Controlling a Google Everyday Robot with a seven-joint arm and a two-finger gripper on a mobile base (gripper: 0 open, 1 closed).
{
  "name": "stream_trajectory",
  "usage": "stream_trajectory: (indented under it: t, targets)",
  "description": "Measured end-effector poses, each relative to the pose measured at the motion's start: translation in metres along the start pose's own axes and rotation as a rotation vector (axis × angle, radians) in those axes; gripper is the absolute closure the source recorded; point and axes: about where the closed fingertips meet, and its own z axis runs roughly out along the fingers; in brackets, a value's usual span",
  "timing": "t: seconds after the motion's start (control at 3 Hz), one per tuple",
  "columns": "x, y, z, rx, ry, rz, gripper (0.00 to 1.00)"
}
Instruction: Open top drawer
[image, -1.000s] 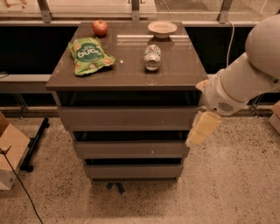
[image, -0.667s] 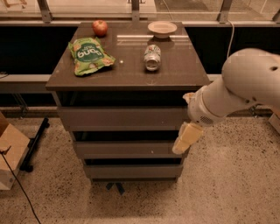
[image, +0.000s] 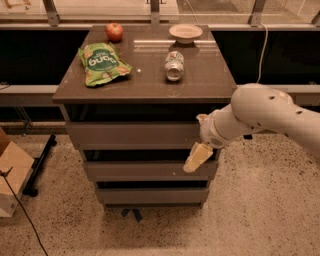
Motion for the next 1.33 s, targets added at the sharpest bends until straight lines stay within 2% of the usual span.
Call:
stream_trajectory:
  t: [0.67,1.0,1.33]
  targets:
    - [0.006,-0.034,0.067,-0.025,-0.034,0.014,0.0]
    - [0.009,-0.052,0.088,-0.033,-0.038,0.017,0.0]
    - [0.015,-0.048,0.089,-0.068,-0.028,0.008,0.18]
